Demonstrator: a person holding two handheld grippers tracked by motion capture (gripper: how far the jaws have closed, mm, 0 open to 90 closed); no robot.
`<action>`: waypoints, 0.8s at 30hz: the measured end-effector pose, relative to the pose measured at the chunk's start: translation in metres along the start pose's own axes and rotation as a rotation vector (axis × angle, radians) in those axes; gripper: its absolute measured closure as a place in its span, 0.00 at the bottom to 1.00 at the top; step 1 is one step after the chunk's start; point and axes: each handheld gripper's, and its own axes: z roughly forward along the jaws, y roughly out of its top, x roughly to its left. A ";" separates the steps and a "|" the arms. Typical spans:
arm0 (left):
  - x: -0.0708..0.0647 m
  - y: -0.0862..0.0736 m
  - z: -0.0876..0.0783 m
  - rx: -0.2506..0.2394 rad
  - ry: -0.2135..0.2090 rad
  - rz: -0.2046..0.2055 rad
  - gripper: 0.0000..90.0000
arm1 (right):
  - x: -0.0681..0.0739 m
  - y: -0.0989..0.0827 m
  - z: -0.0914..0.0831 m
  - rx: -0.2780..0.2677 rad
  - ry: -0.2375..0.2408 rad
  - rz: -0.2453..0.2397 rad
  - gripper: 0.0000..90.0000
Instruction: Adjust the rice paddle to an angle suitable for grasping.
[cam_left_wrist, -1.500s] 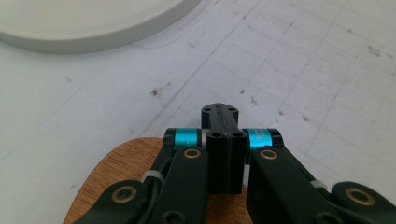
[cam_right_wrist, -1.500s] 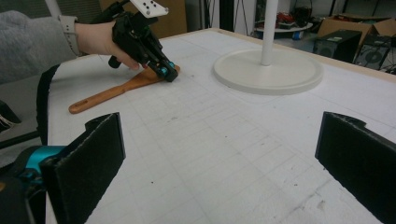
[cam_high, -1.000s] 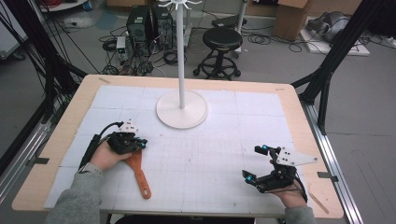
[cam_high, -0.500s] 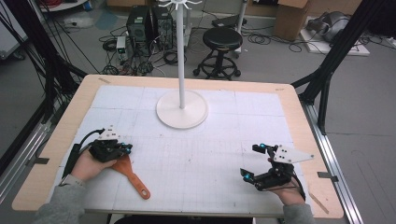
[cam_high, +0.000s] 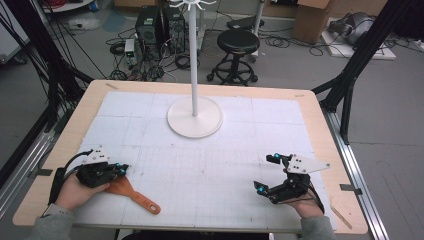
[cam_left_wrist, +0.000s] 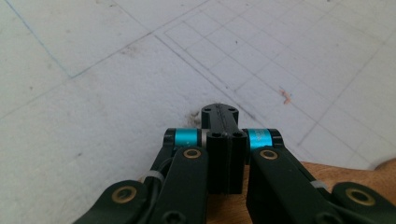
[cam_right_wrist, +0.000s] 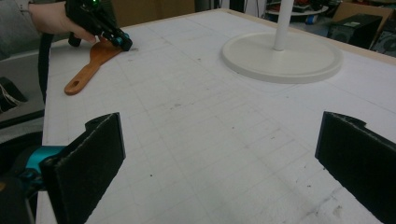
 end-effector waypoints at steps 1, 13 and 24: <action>0.000 0.000 0.000 0.000 0.000 0.000 1.00 | 0.000 0.000 0.000 0.000 0.000 0.000 0.00; -0.007 -0.022 -0.024 -0.016 -0.027 -0.012 1.00 | 0.000 0.000 0.001 0.002 0.007 -0.001 0.00; -0.037 -0.017 -0.047 -0.143 -0.098 0.057 1.00 | -0.002 0.000 0.000 -0.006 0.001 0.018 0.00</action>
